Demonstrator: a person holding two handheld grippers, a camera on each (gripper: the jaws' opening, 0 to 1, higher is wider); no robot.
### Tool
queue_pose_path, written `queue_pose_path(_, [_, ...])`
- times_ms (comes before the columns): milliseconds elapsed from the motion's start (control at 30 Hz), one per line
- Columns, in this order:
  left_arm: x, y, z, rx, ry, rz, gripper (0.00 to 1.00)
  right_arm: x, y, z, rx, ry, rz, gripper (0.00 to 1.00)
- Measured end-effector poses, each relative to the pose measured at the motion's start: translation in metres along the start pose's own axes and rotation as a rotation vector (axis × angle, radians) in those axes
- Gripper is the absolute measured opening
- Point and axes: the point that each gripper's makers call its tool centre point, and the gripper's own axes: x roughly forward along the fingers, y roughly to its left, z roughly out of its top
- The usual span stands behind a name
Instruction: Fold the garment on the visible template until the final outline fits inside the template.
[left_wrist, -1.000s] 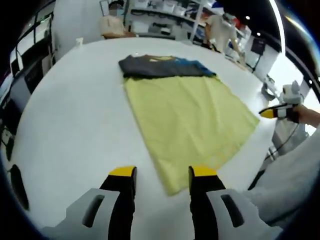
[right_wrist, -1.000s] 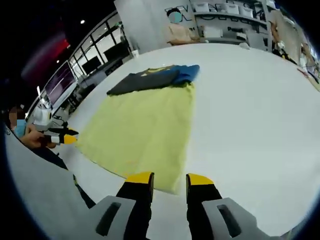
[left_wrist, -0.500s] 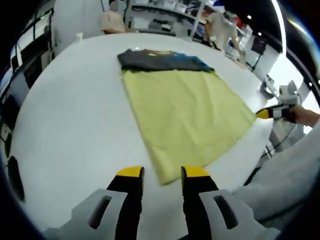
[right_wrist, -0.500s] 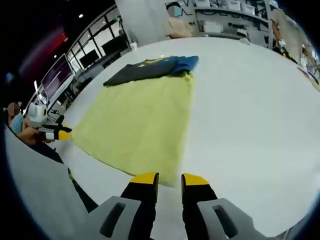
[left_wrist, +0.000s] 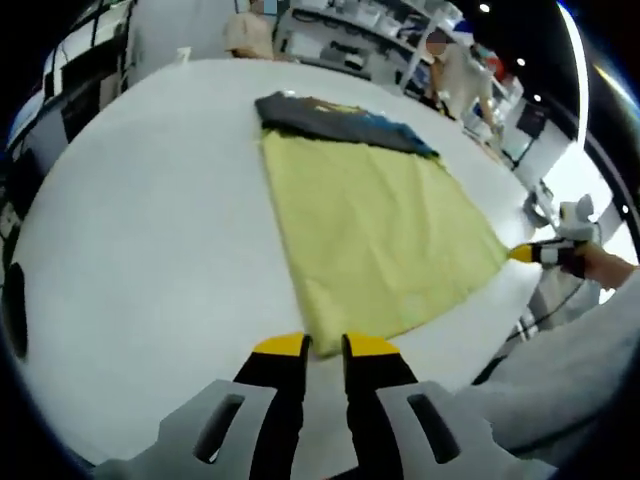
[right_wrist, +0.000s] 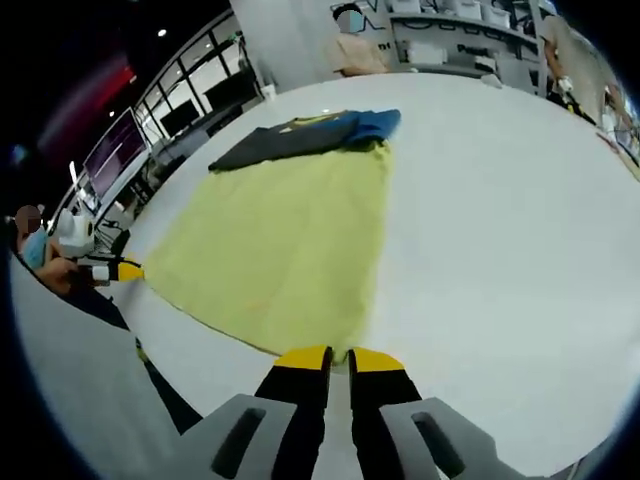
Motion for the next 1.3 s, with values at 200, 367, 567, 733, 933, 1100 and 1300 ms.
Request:
queue_pose_path(200, [-0.001, 0.002, -0.001, -0.056, -0.008, -0.013, 0.01, 0.000, -0.001, -0.001, -0.011, 0.013, 0.001, 0.00])
queue_pose_path(367, [-0.002, 0.002, -0.001, -0.076, -0.008, -0.017, 0.00, -0.001, 0.000, -0.001, -0.011, 0.030, 0.002, 0.00])
queue_pose_path(567, [-0.005, 0.003, -0.004, -0.071, -0.018, -0.023, 0.00, -0.003, 0.001, 0.001, -0.056, 0.025, 0.006, 0.00])
queue_pose_path(733, [-0.011, 0.000, -0.012, -0.098, -0.019, -0.026, 0.00, -0.008, 0.003, -0.005, -0.044, 0.029, 0.011, 0.00])
queue_pose_path(933, [-0.023, -0.002, -0.024, -0.083, 0.009, -0.023, 0.00, -0.021, 0.009, -0.017, -0.040, 0.040, 0.020, 0.00])
queue_pose_path(1100, [-0.038, -0.008, -0.037, -0.025, 0.024, -0.035, 0.00, -0.032, 0.020, -0.029, -0.052, 0.058, 0.032, 0.00])
queue_pose_path(1300, [-0.046, -0.006, -0.057, -0.002, 0.074, -0.034, 0.00, -0.037, 0.025, -0.040, -0.051, 0.077, 0.036, 0.00])
